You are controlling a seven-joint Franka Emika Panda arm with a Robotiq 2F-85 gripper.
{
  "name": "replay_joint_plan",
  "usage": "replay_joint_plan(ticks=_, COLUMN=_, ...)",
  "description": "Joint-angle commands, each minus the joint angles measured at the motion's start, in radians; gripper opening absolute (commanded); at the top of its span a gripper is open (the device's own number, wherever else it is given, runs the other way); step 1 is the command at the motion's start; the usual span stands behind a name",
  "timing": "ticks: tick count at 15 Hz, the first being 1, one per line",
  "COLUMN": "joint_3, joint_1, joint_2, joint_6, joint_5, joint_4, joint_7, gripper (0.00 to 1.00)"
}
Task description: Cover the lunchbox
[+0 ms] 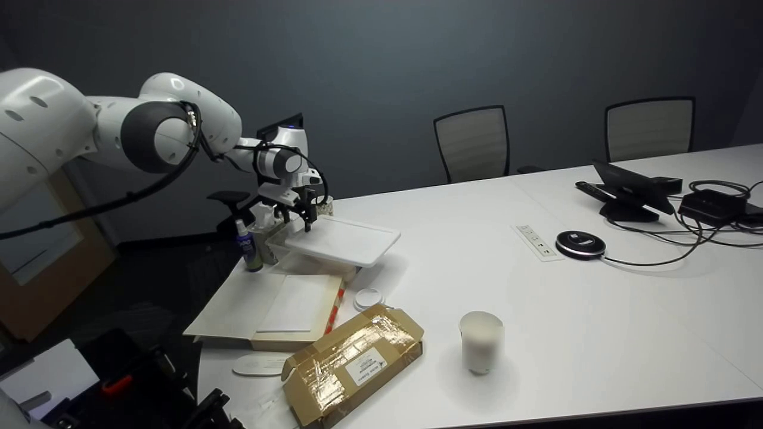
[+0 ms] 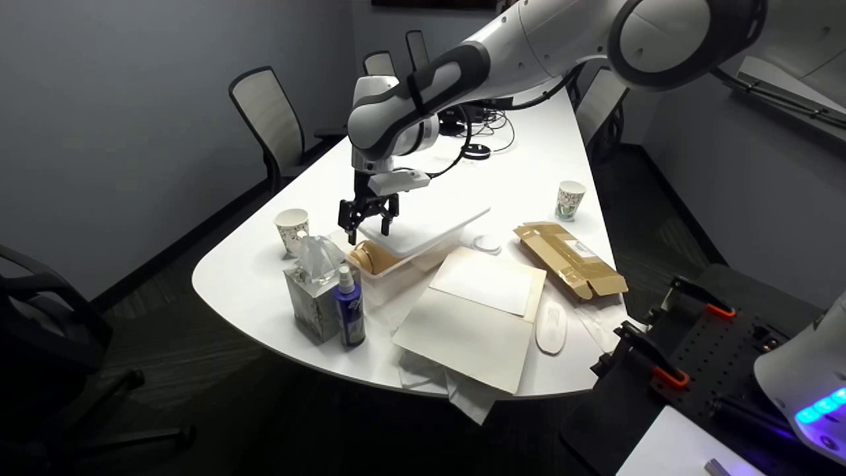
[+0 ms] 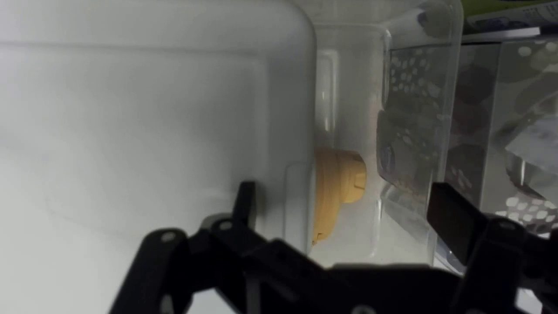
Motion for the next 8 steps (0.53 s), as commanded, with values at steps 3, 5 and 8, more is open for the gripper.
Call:
replay_joint_plan(ticks=3, joint_3=0.055, joint_1=-0.023, joint_2=0.046, joint_6=-0.031, joint_5=0.060, joint_4=0.069, joint_7=-0.064, gripper=1.00)
replay_joint_plan(ticks=5, joint_3=0.065, joint_1=-0.024, joint_2=0.057, joint_6=-0.033, joint_5=0.074, joint_4=0.081, joint_7=-0.078, gripper=1.00)
replay_joint_plan(ticks=8, joint_3=0.084, joint_1=-0.025, joint_2=0.073, joint_6=-0.037, joint_5=0.091, joint_4=0.100, joint_7=-0.097, gripper=1.00)
